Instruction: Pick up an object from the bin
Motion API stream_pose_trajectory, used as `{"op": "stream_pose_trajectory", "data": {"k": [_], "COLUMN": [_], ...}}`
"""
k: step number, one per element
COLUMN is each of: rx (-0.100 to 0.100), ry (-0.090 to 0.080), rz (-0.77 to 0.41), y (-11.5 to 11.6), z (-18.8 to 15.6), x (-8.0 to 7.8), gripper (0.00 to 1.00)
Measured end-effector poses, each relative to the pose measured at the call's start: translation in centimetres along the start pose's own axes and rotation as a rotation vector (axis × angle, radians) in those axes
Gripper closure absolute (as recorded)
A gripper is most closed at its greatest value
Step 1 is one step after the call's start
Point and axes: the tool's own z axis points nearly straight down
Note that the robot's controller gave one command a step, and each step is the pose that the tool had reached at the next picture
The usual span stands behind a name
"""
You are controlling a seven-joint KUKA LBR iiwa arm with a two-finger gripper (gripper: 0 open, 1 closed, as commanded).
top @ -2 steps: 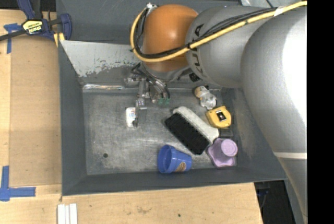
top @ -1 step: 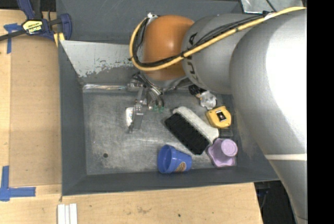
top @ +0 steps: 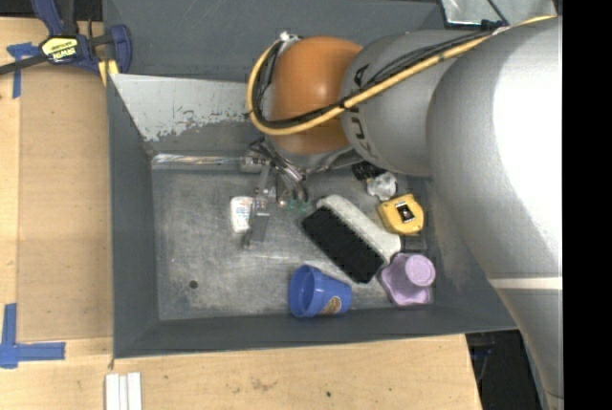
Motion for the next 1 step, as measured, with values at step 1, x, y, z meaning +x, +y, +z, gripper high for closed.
{"op": "stream_pose_trajectory", "data": {"k": [1], "rx": [0.003], "ry": [-0.002], "rz": [-0.196], "y": [-0.26], "z": [0.01], "x": [0.45], "gripper": [0.00]}}
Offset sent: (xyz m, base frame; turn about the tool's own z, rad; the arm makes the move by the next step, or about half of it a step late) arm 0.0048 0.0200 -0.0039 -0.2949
